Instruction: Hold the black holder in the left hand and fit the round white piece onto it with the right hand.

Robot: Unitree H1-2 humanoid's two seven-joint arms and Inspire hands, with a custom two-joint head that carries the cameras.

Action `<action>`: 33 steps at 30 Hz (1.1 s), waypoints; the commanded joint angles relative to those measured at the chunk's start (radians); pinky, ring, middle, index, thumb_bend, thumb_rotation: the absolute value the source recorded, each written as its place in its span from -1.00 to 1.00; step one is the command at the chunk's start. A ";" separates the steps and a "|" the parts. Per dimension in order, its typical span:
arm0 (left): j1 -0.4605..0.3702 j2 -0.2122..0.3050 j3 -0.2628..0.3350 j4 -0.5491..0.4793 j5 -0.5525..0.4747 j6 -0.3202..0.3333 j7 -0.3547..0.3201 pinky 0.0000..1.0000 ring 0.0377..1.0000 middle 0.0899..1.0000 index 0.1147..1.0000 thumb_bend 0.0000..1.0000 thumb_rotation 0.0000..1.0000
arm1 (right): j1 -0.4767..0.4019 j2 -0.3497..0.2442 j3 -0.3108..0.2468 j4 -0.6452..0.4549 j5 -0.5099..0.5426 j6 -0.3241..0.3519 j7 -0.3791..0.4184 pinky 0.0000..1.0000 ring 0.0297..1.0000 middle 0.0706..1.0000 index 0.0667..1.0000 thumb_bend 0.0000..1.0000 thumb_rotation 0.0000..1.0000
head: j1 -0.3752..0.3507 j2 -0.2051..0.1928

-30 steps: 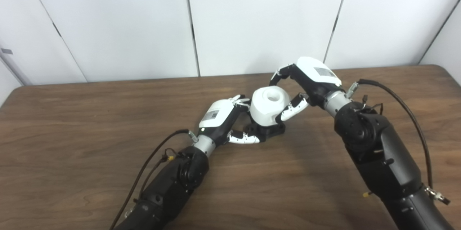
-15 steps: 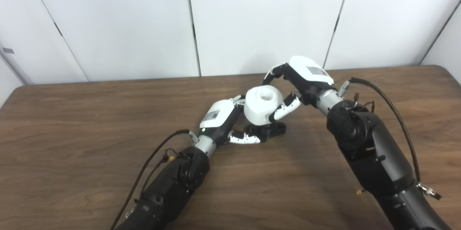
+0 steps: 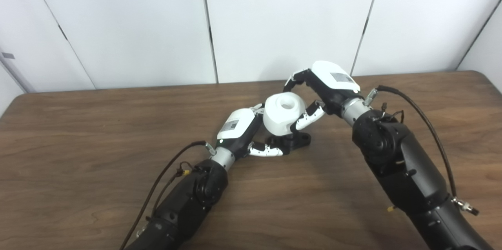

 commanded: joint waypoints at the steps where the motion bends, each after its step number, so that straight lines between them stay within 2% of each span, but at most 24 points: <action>1: 0.037 0.009 -0.017 0.032 0.013 -0.004 -0.035 0.83 0.89 0.68 -0.19 0.05 -0.85 | -0.029 -0.026 0.009 -0.002 -0.002 -0.029 0.023 0.46 0.52 0.38 -0.11 0.04 -0.74 | 0.000 0.001; 7: 0.036 0.013 -0.012 0.030 0.007 0.002 -0.045 0.85 0.89 0.68 -0.19 0.05 -0.85 | -0.038 -0.053 0.013 -0.005 0.006 -0.031 0.044 0.49 0.51 0.38 -0.11 0.04 -0.73 | -0.003 0.001; 17: 0.031 0.017 -0.010 0.037 0.008 -0.003 -0.042 0.88 0.90 0.69 -0.19 0.05 -0.85 | -0.052 -0.093 0.012 -0.067 -0.018 -0.006 0.124 0.49 0.52 0.39 -0.11 0.04 -0.73 | -0.006 0.000; 33: 0.035 0.012 -0.008 0.032 0.004 -0.007 -0.040 0.88 0.89 0.69 -0.19 0.05 -0.85 | -0.046 -0.088 -0.008 -0.086 -0.024 -0.015 0.137 0.50 0.54 0.40 -0.11 0.04 -0.73 | -0.003 0.003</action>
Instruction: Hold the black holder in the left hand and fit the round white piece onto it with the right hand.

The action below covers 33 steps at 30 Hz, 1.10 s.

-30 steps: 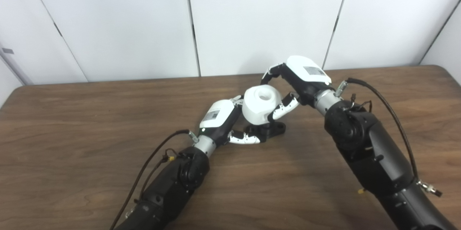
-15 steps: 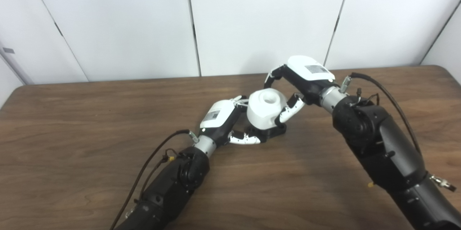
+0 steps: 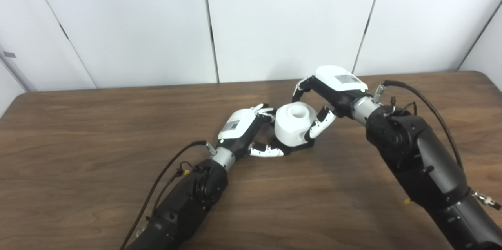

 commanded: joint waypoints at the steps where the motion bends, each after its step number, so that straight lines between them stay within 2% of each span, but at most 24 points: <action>1: 0.036 0.011 -0.012 0.032 0.013 -0.007 -0.022 0.88 0.89 0.69 -0.19 0.05 -0.85 | -0.032 -0.008 -0.020 -0.034 -0.006 -0.006 -0.019 0.50 0.53 0.40 -0.11 0.04 -0.73 | 0.000 0.001; 13: 0.042 0.012 -0.014 0.023 0.017 -0.001 -0.025 0.84 0.89 0.68 -0.19 0.05 -0.85 | -0.019 0.010 -0.015 -0.008 -0.004 0.000 -0.025 0.54 0.55 0.41 -0.11 0.04 -0.73 | 0.000 0.006; 17: 0.042 0.012 -0.014 0.016 0.018 0.006 -0.030 0.82 0.89 0.68 -0.19 0.05 -0.85 | -0.024 0.002 -0.006 -0.012 -0.001 0.010 0.011 0.51 0.55 0.43 -0.09 0.05 -0.70 | 0.000 0.006; 18: 0.044 0.013 -0.014 0.012 0.018 0.010 -0.033 0.82 0.89 0.68 -0.19 0.05 -0.85 | -0.027 -0.002 -0.003 -0.014 0.000 0.011 0.024 0.49 0.55 0.45 0.09 0.37 -0.60 | 0.000 0.006; 19: 0.044 0.013 -0.014 0.009 0.019 0.014 -0.034 0.83 0.89 0.69 -0.19 0.05 -0.85 | -0.029 -0.005 0.001 -0.016 -0.001 0.013 0.036 0.45 0.55 0.47 0.27 0.60 -0.52 | 0.000 0.006; 21: 0.044 0.012 -0.013 0.012 0.019 0.012 -0.033 0.84 0.90 0.69 -0.19 0.05 -0.85 | -0.031 -0.011 0.004 -0.016 0.000 0.013 0.050 0.42 0.56 0.52 0.46 0.75 -0.45 | -0.001 0.002; 23: 0.044 0.012 -0.012 0.014 0.017 0.007 -0.032 0.84 0.89 0.69 -0.19 0.05 -0.85 | -0.035 -0.016 0.008 -0.023 -0.005 0.024 0.073 0.41 0.59 0.59 0.64 0.82 -0.40 | -0.003 0.003; 25: 0.043 0.012 -0.011 0.016 0.016 0.004 -0.031 0.84 0.89 0.68 -0.19 0.05 -0.85 | -0.036 -0.015 0.006 -0.029 -0.006 0.029 0.082 0.42 0.60 0.61 0.71 0.85 -0.39 | -0.003 0.003; 33: 0.045 0.012 -0.014 0.019 0.020 -0.003 -0.026 0.83 0.88 0.68 -0.19 0.04 -0.85 | -0.037 -0.011 -0.001 -0.039 -0.005 0.025 0.089 0.41 0.61 0.63 0.73 0.87 -0.41 | -0.003 0.007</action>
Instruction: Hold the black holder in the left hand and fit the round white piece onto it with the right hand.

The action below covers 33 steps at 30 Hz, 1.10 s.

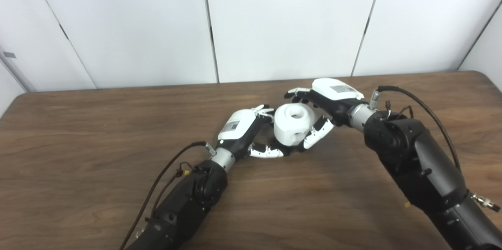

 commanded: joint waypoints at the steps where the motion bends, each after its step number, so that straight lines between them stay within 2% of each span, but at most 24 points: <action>1: 0.039 0.009 -0.013 0.032 0.013 -0.004 -0.025 0.83 0.88 0.68 -0.19 0.05 -0.85 | -0.044 -0.010 -0.019 -0.038 -0.003 0.002 -0.011 0.42 0.61 0.63 0.72 0.87 -0.42 | 0.001 0.001; 17: 0.033 0.014 -0.015 0.046 0.016 -0.005 -0.028 0.82 0.88 0.68 -0.19 0.05 -0.85 | -0.055 -0.017 -0.036 -0.042 0.016 0.002 -0.003 0.45 0.61 0.64 0.71 0.88 -0.46 | 0.000 -0.005; 25: 0.027 0.016 -0.013 0.050 0.016 -0.009 -0.029 0.84 0.89 0.69 -0.19 0.05 -0.85 | -0.076 -0.079 -0.071 -0.103 0.037 0.016 0.069 0.45 0.66 0.70 0.73 0.94 -0.47 | -0.005 -0.011; 30: 0.025 0.017 -0.012 0.052 0.015 -0.011 -0.033 0.84 0.89 0.69 -0.19 0.05 -0.85 | -0.075 -0.143 -0.099 -0.135 0.076 0.044 0.141 0.34 0.65 0.73 0.79 0.97 -0.42 | -0.006 -0.011; 33: 0.025 0.017 -0.012 0.053 0.014 -0.019 -0.029 0.84 0.88 0.68 -0.19 0.05 -0.85 | -0.064 -0.182 -0.118 -0.146 0.107 0.039 0.157 0.26 0.61 0.73 0.80 1.00 -0.39 | -0.006 -0.010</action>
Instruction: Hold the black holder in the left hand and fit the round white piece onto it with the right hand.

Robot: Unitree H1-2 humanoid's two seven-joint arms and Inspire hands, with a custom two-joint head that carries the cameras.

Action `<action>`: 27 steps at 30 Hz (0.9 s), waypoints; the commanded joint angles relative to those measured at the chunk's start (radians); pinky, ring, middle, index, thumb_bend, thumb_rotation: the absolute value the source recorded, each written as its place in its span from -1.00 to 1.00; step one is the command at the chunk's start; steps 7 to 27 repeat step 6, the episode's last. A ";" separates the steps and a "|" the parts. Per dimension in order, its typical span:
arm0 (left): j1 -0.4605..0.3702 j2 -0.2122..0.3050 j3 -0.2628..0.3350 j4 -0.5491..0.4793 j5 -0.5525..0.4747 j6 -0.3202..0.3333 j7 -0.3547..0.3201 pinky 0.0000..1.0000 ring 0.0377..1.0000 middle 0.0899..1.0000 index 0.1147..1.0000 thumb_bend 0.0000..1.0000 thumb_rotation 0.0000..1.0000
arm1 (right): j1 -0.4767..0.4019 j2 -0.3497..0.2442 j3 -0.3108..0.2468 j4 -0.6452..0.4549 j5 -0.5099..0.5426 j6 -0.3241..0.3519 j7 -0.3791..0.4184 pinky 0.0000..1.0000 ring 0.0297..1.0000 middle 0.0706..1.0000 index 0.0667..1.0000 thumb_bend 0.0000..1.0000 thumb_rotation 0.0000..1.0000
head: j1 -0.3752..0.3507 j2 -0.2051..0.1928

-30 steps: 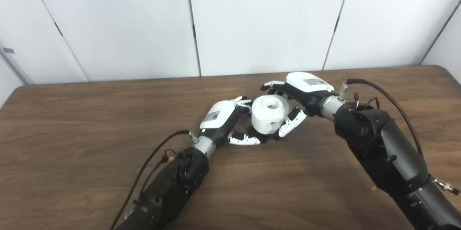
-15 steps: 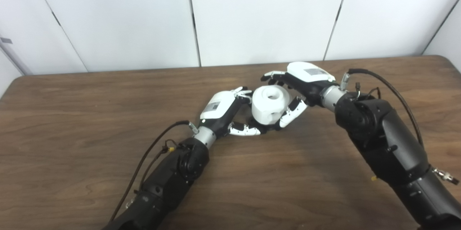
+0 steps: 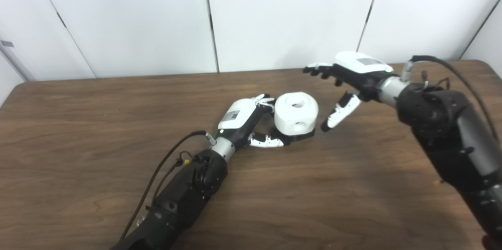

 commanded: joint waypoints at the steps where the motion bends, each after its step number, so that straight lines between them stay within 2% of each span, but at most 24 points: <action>1: 0.030 0.016 -0.011 0.043 0.013 0.001 -0.029 0.84 0.88 0.68 -0.19 0.05 -0.85 | -0.030 -0.043 -0.040 -0.043 0.036 -0.006 -0.004 0.26 0.61 0.74 0.80 1.00 -0.40 | -0.002 0.000; 4: 0.030 0.016 -0.012 0.041 0.014 0.005 -0.033 0.84 0.88 0.68 -0.19 0.05 -0.85 | -0.015 -0.071 -0.068 -0.047 0.079 -0.017 -0.014 0.26 0.60 0.73 0.79 1.00 -0.46 | -0.002 0.001; 6: 0.027 0.016 -0.011 0.044 0.012 0.004 -0.036 0.86 0.89 0.69 -0.19 0.05 -0.85 | -0.002 -0.084 -0.087 -0.052 0.096 -0.018 -0.028 0.36 0.66 0.72 0.74 0.99 -0.53 | -0.002 0.000; 27: 0.027 0.016 -0.011 0.044 0.012 0.004 -0.036 0.86 0.89 0.69 -0.19 0.05 -0.85 | -0.002 -0.084 -0.087 -0.052 0.096 -0.018 -0.028 0.36 0.66 0.72 0.74 0.99 -0.53 | -0.002 0.000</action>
